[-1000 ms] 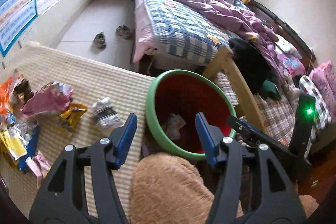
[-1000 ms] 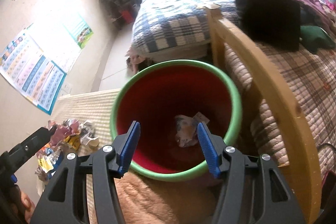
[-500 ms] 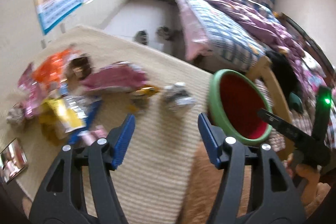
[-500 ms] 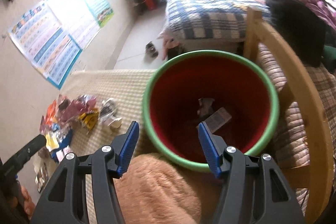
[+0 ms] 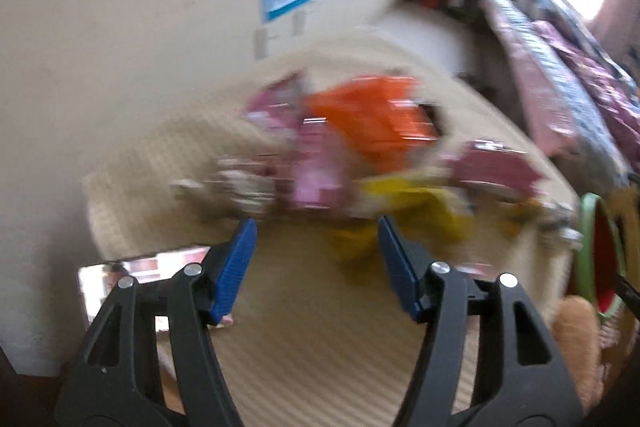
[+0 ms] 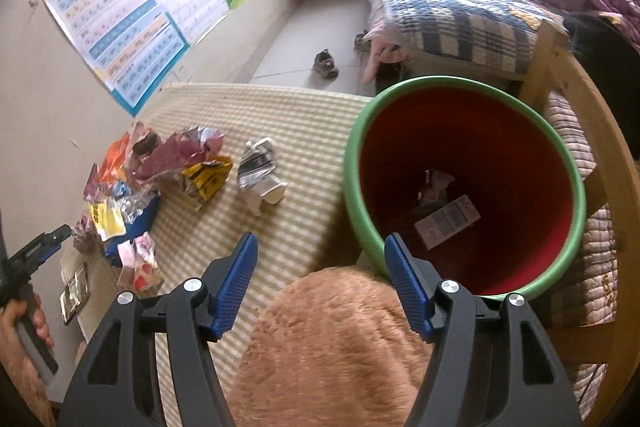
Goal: Collect trash
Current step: 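Grasp the crumpled brown foil wrapper with the left gripper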
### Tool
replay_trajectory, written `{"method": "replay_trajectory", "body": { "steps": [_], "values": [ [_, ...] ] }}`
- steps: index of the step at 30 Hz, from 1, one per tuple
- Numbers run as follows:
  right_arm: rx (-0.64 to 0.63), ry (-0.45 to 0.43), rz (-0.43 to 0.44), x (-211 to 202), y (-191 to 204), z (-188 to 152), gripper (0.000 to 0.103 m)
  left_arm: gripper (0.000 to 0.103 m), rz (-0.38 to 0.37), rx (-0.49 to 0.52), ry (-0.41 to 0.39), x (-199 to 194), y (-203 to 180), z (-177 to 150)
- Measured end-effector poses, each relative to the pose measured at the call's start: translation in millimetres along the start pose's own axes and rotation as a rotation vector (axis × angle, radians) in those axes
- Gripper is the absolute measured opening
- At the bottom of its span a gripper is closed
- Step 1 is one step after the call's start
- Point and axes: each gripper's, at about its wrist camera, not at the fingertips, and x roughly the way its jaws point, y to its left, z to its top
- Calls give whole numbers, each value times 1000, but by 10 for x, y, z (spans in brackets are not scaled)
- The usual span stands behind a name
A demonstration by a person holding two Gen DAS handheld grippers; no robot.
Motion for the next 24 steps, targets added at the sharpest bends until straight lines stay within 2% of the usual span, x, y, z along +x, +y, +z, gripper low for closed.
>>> {"method": "replay_trajectory", "body": {
  "steps": [2, 5, 12, 15, 19, 24],
  "values": [
    [-15, 5, 0, 11, 46, -18, 64, 60, 41, -50, 17, 143, 272, 57],
    [-34, 12, 0, 29, 123, -38, 64, 60, 43, -93, 37, 318, 476, 146],
    [-56, 17, -4, 37, 215, -59, 64, 60, 27, -58, 99, 713, 469, 312],
    [-60, 20, -5, 43, 234, -69, 64, 60, 9, -75, 111, 802, 466, 352],
    [-68, 24, -1, 54, 261, -80, 64, 41, -14, -70, 104, 756, 429, 376],
    [-83, 23, 9, 56, 312, -90, 64, 38, 14, -74, 32, 450, 429, 258]
  ]
}}
